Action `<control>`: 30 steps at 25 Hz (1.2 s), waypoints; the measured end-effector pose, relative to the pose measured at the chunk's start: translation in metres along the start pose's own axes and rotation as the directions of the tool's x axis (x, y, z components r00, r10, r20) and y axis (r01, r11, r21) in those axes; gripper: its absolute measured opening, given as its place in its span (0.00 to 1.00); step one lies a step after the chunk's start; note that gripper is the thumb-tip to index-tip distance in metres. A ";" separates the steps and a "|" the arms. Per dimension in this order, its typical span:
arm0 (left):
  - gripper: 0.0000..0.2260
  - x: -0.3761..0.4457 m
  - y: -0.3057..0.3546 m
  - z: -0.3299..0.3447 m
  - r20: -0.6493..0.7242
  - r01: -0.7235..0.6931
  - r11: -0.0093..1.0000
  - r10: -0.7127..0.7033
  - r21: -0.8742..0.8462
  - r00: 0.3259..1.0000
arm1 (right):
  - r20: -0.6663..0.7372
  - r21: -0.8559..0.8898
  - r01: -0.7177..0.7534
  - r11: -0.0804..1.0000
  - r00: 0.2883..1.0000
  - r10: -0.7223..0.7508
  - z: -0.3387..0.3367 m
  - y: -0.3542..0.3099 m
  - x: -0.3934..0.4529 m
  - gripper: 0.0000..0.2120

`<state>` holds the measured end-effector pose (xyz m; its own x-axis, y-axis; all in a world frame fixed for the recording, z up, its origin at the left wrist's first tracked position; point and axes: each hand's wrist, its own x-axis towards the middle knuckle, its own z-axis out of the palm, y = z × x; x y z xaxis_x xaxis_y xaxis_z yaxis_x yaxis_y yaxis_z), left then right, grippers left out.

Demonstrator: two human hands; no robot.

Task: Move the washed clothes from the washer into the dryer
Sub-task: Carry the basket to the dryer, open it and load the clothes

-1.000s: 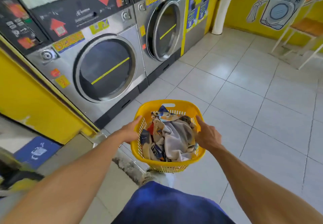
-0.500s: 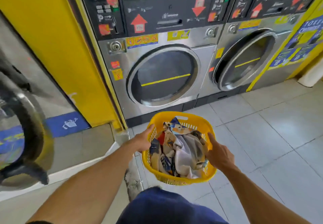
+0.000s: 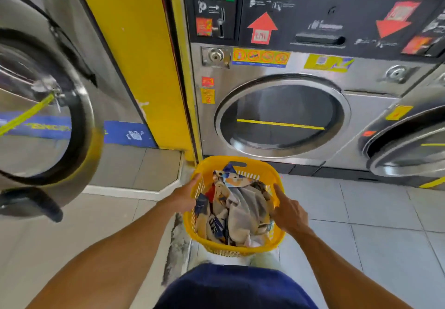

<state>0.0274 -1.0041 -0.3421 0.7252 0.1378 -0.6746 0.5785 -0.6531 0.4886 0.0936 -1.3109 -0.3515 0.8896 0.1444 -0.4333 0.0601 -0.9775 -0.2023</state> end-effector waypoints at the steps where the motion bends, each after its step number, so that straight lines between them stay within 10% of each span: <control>1: 0.42 0.006 0.002 0.002 -0.008 0.033 0.999 -0.033 -0.034 0.999 | 0.021 -0.011 0.033 0.999 0.999 -0.033 -0.004 0.002 0.019 0.30; 14: 0.45 0.010 -0.045 0.046 -0.075 0.365 0.856 -0.418 -0.365 0.905 | 0.317 -0.108 0.383 0.918 0.888 -0.333 0.002 -0.065 0.135 0.22; 30: 0.46 0.093 -0.303 0.144 -0.022 0.532 0.554 -0.705 -0.641 0.709 | 0.558 -0.192 0.723 0.664 0.637 -0.532 0.261 -0.238 0.207 0.12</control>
<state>-0.1341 -0.9012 -0.6325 0.1141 0.5743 -0.8106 0.9452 0.1885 0.2666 0.1454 -1.0080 -0.6224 0.2819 0.6976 -0.6587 0.7699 -0.5742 -0.2787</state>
